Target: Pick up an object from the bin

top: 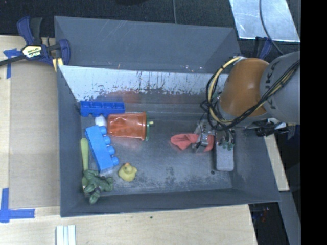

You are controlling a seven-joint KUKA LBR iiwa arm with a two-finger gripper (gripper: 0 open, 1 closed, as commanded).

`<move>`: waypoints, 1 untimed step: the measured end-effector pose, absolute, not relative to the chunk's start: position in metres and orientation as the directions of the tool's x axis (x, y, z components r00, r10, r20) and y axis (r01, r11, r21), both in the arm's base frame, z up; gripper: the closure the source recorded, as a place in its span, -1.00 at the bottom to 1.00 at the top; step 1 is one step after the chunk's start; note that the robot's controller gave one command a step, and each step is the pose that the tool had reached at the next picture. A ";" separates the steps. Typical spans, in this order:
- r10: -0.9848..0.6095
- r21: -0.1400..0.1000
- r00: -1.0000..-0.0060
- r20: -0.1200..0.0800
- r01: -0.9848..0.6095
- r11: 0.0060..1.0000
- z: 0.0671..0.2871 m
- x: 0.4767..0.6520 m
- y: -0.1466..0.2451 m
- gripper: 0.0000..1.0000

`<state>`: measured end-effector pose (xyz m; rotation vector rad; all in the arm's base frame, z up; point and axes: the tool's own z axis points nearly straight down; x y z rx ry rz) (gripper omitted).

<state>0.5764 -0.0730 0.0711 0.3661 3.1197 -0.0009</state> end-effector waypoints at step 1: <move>0.221 0.000 -0.975 0.001 0.221 0.975 0.139 0.580 -0.075 1.00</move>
Offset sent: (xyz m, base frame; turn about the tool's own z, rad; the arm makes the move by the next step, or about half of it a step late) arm -0.0010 0.0021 0.1748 -0.0173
